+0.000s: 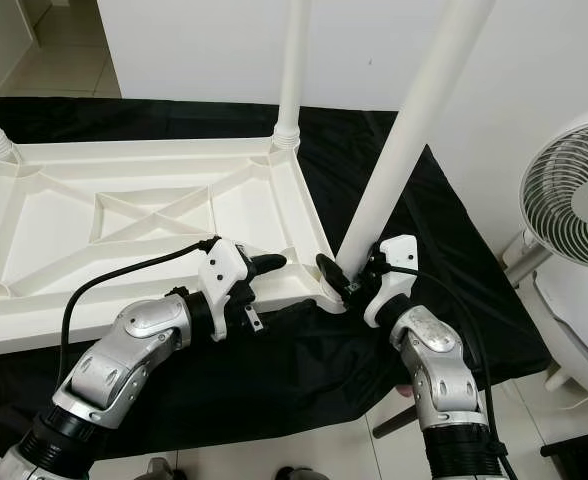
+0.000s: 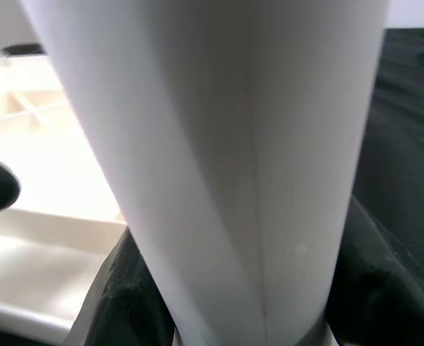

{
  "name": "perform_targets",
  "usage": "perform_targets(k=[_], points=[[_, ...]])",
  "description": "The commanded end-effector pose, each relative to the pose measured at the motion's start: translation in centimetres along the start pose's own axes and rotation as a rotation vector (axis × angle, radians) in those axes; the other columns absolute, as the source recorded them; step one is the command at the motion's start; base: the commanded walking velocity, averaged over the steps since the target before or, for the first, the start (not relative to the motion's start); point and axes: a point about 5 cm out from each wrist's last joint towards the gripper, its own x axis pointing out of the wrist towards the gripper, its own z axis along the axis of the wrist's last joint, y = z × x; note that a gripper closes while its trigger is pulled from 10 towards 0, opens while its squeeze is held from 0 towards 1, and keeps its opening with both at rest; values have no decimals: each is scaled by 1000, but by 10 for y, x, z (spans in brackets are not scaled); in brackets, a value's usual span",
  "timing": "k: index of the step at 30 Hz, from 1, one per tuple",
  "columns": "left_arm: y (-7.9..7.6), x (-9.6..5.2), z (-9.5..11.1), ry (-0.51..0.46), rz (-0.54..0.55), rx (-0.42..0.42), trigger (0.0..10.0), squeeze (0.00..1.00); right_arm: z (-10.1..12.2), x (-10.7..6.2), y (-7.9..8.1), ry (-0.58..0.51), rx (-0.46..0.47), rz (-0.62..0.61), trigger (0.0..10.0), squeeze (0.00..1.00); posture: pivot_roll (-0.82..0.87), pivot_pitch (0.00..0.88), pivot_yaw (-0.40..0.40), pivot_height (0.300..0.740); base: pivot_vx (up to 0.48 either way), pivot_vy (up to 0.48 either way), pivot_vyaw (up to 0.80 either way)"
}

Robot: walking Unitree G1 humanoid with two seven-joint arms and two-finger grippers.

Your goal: Building children table

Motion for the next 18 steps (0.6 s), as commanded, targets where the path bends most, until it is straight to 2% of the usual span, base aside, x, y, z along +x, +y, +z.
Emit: perform_targets(k=[1,3,4,6,7,8,10,11,12,18], points=[[-6,2,-1,2,-25,-11,10000,0,-19,-7,-4,99,23,-118,10000,0,31,115,-78,740,0,0,0],[-6,2,-1,2,-25,-11,10000,0,-19,-7,-4,99,23,-118,10000,0,31,115,-78,740,0,0,0],[-6,2,-1,2,-27,-11,10000,0,-21,-9,-4,113,46,-193,10000,0,27,114,-81,740,0,0,0],[-6,2,-1,2,-27,-11,10000,0,-21,-9,-4,113,46,-193,10000,0,27,114,-81,740,0,0,0],[-6,2,-1,2,-27,-11,10000,0,-21,-11,-5,113,63,-267,10000,0,27,114,-81,740,0,0,0],[-6,2,-1,2,-27,-11,10000,0,-21,-11,-5,113,63,-267,10000,0,27,114,-81,740,0,0,0],[-5,3,0,-1,-27,-6,10000,0,-21,-14,0,96,108,-443,10000,0,21,108,-95,740,0,0,0],[-5,3,0,-1,-27,-6,10000,0,-21,-14,0,96,108,-443,10000,0,21,108,-95,740,0,0,0],[-5,3,0,-2,-25,-6,10000,0,-18,-17,3,77,109,-514,10000,0,21,108,-95,740,0,0,0],[-6,3,-1,-2,-24,-8,10000,0,-11,-21,14,43,108,-612,10000,0,15,108,-100,740,0,0,0]])
